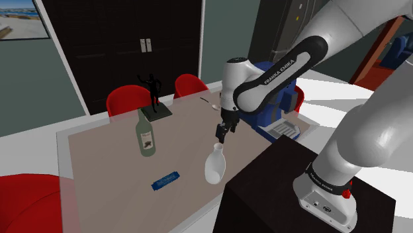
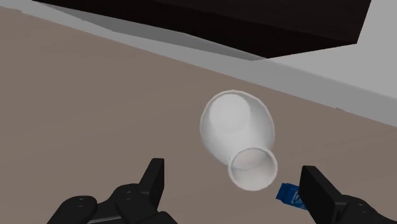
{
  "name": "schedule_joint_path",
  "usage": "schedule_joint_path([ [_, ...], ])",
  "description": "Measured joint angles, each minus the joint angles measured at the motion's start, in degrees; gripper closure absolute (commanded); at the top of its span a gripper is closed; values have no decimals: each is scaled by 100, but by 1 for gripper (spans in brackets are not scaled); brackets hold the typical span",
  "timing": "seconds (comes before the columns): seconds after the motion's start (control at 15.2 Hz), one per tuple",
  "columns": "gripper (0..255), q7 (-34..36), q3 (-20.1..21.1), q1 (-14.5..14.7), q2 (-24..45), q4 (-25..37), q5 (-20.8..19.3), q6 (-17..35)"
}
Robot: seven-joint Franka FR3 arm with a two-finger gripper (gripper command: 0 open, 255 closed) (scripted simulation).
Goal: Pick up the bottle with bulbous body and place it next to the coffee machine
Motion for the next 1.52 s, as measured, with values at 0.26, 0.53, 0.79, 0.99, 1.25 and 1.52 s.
schedule_joint_path([
  [0.26,0,521,113,25,961,247,-449,817],
  [0.53,0,857,51,87,1519,342,-822,1289],
  [0.79,0,1059,-67,155,1863,365,-1092,1598],
  [0.99,0,1085,-106,165,1944,382,-1152,1660],
  [1.25,255,1094,-111,170,1956,385,-1162,1671],
  [1.52,255,1095,-111,170,1955,386,-1161,1671],
])
